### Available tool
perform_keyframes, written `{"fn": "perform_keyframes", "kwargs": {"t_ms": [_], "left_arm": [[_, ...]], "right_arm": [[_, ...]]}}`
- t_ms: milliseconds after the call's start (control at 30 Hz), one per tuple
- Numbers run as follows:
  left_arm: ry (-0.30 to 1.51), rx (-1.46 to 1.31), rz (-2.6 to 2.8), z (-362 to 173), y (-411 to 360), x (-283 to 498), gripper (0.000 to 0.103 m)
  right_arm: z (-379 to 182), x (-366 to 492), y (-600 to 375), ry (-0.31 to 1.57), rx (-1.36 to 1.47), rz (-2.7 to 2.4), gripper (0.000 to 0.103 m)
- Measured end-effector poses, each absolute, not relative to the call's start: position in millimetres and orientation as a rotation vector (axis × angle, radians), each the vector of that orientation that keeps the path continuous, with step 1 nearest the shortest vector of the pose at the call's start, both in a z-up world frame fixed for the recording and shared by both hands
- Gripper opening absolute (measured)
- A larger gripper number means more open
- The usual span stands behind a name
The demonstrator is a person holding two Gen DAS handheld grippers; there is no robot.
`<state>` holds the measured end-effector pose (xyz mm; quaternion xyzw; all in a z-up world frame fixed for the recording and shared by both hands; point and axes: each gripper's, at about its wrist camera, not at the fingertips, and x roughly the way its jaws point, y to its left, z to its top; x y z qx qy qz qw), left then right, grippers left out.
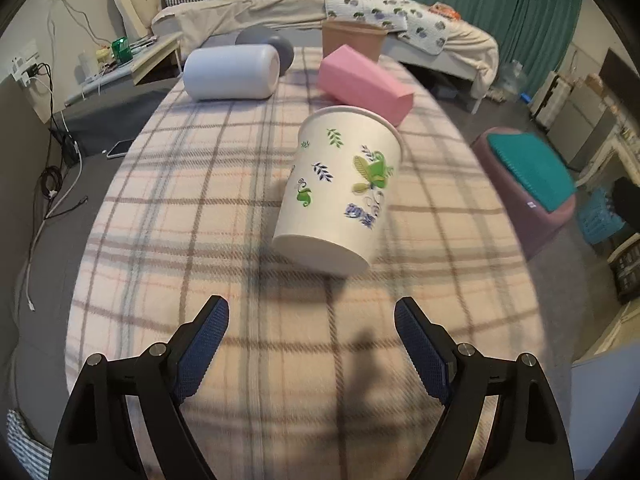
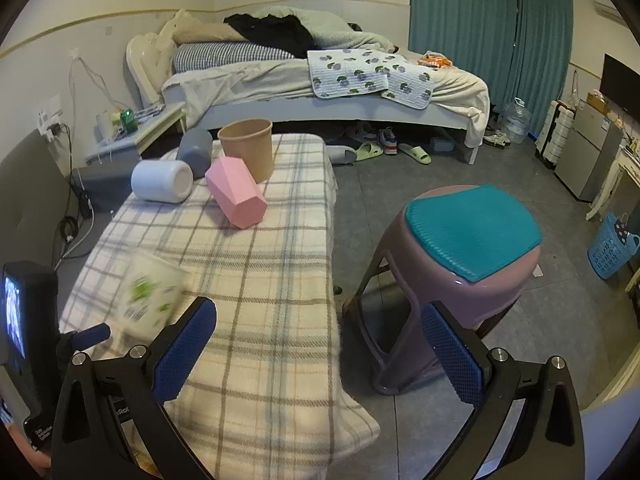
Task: Flip cup upside down
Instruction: 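Lift the cup with the left tool toward the right tool while the right tool grasps it, then rotate the held cup with the right tool until its opening faces down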
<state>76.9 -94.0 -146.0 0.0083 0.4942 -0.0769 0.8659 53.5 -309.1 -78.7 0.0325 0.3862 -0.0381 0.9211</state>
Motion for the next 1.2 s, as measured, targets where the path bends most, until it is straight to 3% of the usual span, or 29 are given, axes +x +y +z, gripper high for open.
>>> {"fn": "perform_keyframes", "kwargs": {"t_ms": [267,367,567,867,1200], "left_arm": [[0.897,-0.077,-0.122,-96,-43,49,0.088],[0.83,-0.059,-0.083,-78,-17,48,0.094],[0.713,0.004,-0.019,-47,32,50,0.095],[0.752,-0.038,0.018,-65,69,70,0.095],[0.824,-0.047,0.028,-96,75,84,0.095]], "right_arm": [[-60,30,-294,0.765,0.068,-0.093,0.103],[-58,25,-276,0.758,0.092,-0.091,0.103],[-69,28,-219,0.754,0.118,-0.06,0.103],[-112,66,-160,0.796,0.212,-0.076,0.102],[-163,111,-150,0.912,0.268,-0.054,0.08]]}}
